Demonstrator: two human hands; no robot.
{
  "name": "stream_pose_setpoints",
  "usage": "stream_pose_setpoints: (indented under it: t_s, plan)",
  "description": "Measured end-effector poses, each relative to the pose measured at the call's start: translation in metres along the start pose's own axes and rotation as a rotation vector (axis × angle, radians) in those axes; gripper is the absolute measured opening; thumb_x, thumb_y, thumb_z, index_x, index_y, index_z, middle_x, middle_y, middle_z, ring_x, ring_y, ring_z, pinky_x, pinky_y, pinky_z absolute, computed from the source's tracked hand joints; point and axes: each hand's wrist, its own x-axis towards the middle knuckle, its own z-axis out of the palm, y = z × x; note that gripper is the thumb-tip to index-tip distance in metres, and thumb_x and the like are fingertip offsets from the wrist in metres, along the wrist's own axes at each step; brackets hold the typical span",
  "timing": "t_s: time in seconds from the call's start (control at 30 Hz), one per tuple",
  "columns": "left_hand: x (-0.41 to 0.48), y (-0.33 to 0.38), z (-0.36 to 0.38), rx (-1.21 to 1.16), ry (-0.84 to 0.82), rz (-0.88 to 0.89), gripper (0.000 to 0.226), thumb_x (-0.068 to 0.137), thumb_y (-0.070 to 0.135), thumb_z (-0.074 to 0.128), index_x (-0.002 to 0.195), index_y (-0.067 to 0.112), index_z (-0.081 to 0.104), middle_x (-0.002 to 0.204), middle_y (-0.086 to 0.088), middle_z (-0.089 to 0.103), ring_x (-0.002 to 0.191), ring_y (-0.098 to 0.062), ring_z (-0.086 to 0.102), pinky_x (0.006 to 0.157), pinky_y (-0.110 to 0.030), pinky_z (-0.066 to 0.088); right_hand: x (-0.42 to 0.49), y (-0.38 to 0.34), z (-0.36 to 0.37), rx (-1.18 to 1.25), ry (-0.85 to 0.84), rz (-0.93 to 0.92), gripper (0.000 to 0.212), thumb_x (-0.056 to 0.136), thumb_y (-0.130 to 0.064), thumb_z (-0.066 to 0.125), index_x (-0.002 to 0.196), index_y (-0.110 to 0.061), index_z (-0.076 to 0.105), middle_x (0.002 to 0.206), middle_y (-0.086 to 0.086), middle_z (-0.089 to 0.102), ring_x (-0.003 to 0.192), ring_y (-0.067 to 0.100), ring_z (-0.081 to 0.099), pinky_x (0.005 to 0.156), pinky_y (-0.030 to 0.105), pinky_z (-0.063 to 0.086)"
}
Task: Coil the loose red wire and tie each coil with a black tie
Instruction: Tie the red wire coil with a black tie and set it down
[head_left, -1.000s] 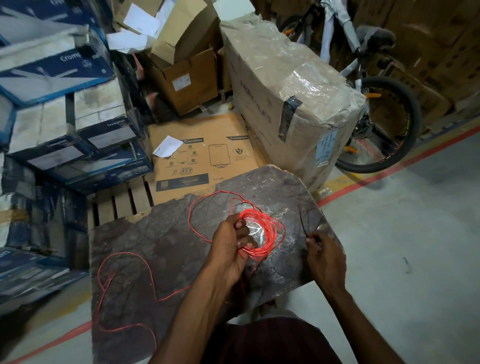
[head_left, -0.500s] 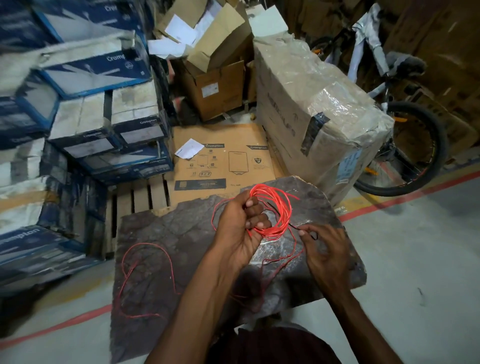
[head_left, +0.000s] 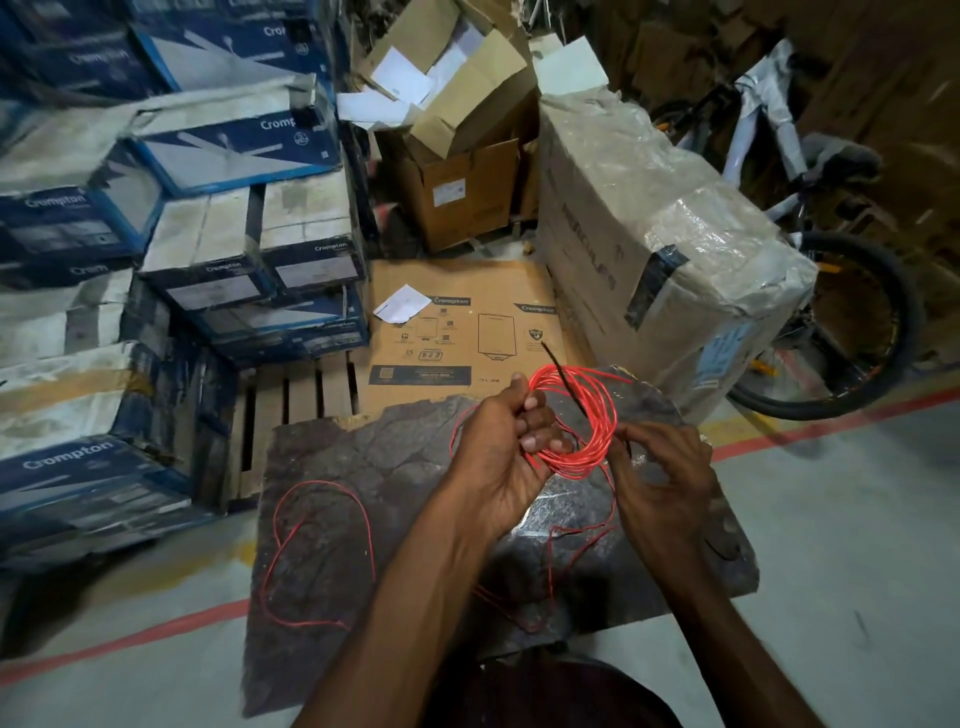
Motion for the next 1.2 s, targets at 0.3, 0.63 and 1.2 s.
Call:
stream_pose_setpoints:
  t_s: [0.3, 0.63, 1.2]
  plan:
    - [-0.008, 0.004, -0.001, 0.109, 0.007, 0.012, 0.047, 0.106, 0.042, 0.04, 0.067, 0.016, 0.046, 0.05, 0.006, 0.026, 0.037, -0.007, 0.026, 0.05, -0.024, 0.035, 0.001, -0.013, 0.004, -0.04, -0.014, 0.057, 0.022, 0.081, -0.013, 0.076, 0.095, -0.03, 0.07, 0.091, -0.028, 0.062, 0.071, 0.008, 0.05, 0.071, 0.045, 0.047]
    - [-0.008, -0.006, -0.005, 0.468, 0.07, 0.189, 0.041, 0.102, 0.048, 0.048, 0.069, 0.025, 0.039, 0.059, 0.007, 0.019, 0.043, -0.004, 0.018, 0.042, -0.019, 0.027, 0.0, -0.014, 0.003, 0.007, -0.056, 0.048, 0.027, 0.078, -0.011, 0.078, 0.096, -0.03, 0.073, 0.091, -0.019, 0.069, 0.077, 0.015, 0.063, 0.07, 0.063, 0.049]
    - [-0.016, -0.019, -0.014, 0.372, 0.037, 0.119, 0.052, 0.103, 0.04, 0.049, 0.054, 0.022, 0.044, 0.047, 0.009, 0.02, 0.038, -0.004, 0.016, 0.039, -0.02, 0.019, 0.025, -0.035, -0.007, 0.764, -0.087, 0.891, 0.016, 0.086, -0.023, 0.071, 0.1, -0.015, 0.069, 0.101, 0.002, 0.081, 0.099, 0.023, 0.072, 0.091, 0.045, 0.054]
